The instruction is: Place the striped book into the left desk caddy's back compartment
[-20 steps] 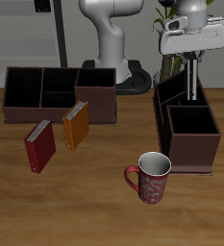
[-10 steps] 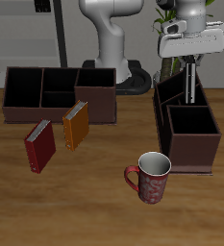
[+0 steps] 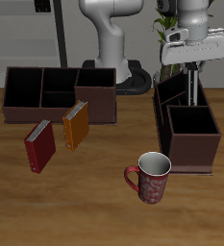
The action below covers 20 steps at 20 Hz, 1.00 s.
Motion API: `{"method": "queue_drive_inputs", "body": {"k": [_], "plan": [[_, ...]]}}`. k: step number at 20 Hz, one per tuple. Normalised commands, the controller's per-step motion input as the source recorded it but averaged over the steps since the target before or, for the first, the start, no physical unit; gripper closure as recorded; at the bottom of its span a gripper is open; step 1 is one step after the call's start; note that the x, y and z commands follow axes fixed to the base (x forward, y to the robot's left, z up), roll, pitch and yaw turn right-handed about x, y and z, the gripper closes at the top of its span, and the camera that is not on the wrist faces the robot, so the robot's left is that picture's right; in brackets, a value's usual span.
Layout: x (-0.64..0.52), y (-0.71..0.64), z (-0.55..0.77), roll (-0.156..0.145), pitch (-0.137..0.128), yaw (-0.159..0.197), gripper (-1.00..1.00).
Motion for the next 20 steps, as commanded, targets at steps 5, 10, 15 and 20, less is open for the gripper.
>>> {"method": "queue_drive_inputs", "body": {"k": [5, 10, 15, 20], "plan": [[0.09, 0.11, -0.19, 0.014, 0.034, 0.007, 1.0], [0.04, 0.05, -0.21, 0.013, 0.029, 0.008, 1.0], [0.12, 0.02, -0.24, -0.008, 0.041, -0.001, 1.0], [0.1, 0.0, -0.29, -0.001, 0.047, 0.001, 1.0]]}}
